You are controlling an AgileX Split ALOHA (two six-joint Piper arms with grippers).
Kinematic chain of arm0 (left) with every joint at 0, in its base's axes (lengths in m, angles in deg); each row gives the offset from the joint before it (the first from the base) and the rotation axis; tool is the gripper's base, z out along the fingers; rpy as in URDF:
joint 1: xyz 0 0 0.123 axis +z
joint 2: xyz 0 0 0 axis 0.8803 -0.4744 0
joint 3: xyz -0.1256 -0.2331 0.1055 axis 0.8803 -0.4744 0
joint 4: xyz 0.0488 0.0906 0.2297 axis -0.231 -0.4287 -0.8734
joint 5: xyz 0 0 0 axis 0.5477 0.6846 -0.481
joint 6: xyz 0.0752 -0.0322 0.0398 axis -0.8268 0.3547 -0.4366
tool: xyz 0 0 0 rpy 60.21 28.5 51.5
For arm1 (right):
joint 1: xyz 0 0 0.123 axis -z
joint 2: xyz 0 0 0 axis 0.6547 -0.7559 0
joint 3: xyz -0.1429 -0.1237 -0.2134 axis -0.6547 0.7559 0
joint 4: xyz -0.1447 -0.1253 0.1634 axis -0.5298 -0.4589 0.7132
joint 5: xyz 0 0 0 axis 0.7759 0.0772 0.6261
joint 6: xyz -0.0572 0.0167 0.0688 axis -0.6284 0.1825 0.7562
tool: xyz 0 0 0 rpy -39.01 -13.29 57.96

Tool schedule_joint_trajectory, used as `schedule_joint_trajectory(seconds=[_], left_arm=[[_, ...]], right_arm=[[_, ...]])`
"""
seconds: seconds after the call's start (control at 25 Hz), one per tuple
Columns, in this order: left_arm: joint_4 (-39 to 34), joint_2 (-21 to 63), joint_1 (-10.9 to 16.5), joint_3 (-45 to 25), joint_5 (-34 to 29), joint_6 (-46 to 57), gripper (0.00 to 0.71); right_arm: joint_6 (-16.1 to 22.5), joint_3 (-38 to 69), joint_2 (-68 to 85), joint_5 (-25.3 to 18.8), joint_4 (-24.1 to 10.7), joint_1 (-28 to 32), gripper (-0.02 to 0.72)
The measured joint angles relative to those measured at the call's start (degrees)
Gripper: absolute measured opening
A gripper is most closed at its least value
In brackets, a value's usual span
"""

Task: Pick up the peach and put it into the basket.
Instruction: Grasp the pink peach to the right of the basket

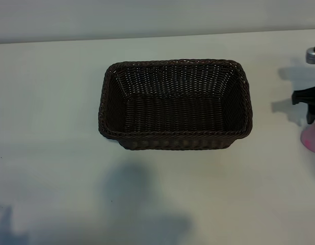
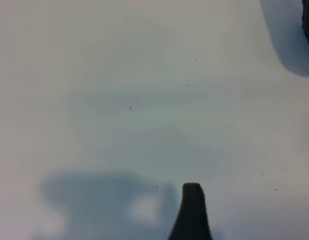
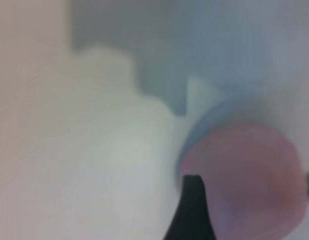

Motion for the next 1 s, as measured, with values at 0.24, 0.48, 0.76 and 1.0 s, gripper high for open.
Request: schedule_joint_trajectory(seconds=[0.24, 0.48, 0.76, 1.0], left_arm=[[0.0, 0.0, 0.0, 0.0, 0.0, 0.0, 0.594], [0.0, 0.0, 0.0, 0.0, 0.0, 0.0, 0.594], [0.0, 0.0, 0.0, 0.0, 0.0, 0.0, 0.594], [0.0, 0.0, 0.0, 0.0, 0.0, 0.0, 0.594]], right_arm=[[-1.0, 0.2, -1.3, 1.1, 1.8, 3.8, 0.559], [-3.7, 0.3, -2.0, 1.9, 4.4, 3.9, 0.559], [-4.1, 0.5, -4.5, 1.9, 4.4, 3.9, 0.559], [-4.1, 0.6, -5.7, 1.6, 4.7, 3.9, 0.482]])
